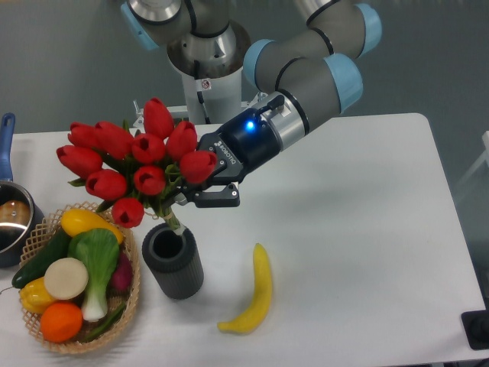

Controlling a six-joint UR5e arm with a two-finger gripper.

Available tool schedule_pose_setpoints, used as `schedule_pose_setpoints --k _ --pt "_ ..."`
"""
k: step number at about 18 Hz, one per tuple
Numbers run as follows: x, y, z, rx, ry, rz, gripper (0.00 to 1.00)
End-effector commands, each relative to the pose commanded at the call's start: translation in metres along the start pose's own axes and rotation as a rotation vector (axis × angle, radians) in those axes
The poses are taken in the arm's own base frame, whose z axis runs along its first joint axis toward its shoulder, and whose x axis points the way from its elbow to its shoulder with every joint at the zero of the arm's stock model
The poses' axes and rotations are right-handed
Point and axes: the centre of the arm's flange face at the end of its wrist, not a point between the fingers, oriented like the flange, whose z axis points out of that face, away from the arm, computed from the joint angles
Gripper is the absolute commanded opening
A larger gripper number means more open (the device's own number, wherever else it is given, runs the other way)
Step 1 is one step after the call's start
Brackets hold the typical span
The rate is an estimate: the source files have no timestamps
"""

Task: Insert the flowers into the vase
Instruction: 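Lower the tulip stems into the black vase opening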

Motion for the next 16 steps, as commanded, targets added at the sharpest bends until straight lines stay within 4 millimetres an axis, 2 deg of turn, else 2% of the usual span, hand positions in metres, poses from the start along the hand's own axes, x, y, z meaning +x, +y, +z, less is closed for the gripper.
schedule_pose_setpoints --k 5,10,12,16 --pt "-0.003 0.003 0.0 0.001 0.001 0.012 0.13" --pt "-0.006 0.022 0.005 0.001 0.009 -0.001 0.13" --pt "-0.001 0.027 0.014 0.001 0.025 -0.012 0.13" --pt "0.002 0.035 0.015 0.001 0.028 -0.03 0.13"
